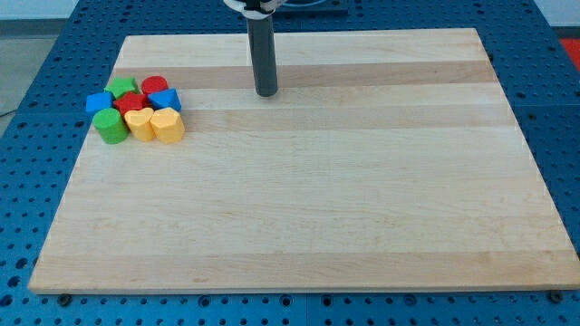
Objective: Move green circle closer to yellow hexagon
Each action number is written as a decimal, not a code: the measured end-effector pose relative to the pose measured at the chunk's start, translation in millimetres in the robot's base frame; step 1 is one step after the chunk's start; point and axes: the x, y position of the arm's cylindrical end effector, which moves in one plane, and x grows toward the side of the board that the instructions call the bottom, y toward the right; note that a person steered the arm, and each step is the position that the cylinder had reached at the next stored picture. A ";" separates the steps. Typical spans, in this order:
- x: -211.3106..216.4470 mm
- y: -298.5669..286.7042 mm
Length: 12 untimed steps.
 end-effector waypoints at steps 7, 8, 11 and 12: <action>-27.7 -250.9; -25.1 -251.7; 111.7 -246.8; 135.5 -232.1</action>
